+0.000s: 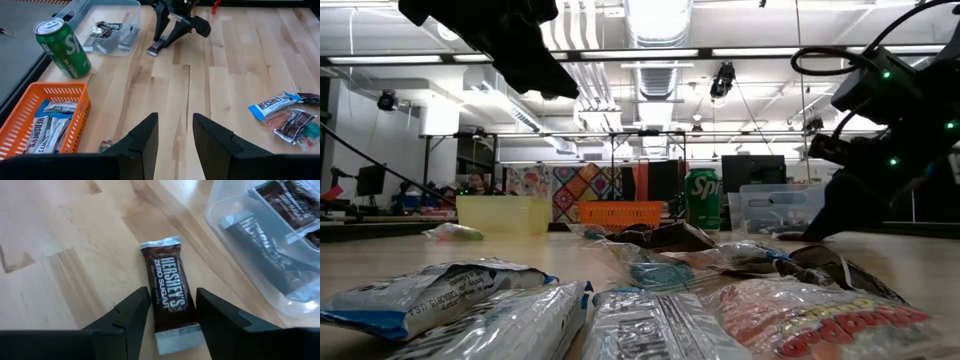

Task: Organize candy in baskets
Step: Put the brown chocolate into the transparent bin

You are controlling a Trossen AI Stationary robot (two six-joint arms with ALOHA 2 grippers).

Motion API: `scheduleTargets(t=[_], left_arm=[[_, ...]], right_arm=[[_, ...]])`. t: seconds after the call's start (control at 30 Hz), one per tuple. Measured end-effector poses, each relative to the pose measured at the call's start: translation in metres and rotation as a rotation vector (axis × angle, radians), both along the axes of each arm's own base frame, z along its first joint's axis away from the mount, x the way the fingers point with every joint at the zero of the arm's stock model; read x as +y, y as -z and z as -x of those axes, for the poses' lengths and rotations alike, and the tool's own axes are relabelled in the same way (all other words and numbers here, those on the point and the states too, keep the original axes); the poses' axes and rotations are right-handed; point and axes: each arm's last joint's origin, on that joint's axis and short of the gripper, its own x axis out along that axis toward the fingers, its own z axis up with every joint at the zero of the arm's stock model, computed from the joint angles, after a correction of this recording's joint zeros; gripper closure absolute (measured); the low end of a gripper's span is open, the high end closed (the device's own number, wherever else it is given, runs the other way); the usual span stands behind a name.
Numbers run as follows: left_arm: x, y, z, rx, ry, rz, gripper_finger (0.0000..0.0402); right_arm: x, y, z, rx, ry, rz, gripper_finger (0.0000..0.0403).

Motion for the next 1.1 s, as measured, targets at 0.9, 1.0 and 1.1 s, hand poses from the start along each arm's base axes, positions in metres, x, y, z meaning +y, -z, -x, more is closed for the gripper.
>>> scheduleTargets(t=[0.9,1.0,1.1], left_arm=[[-0.002,0.005,0.001,0.005,-0.006,0.026,0.0297],[-0.002,0.005,0.000,-0.022,-0.009,0.031,0.0296],[-0.002,0.007,-0.001,-0.045,-0.009,0.032,0.0296]], right_arm=[[0.005,-0.029,-0.010,-0.265,-0.132,-0.121,0.0388],[0.006,-0.042,-0.014,-0.391,-0.165,-0.113,0.0393],[0.006,-0.057,-0.018,-0.524,-0.191,-0.077,0.0394]])
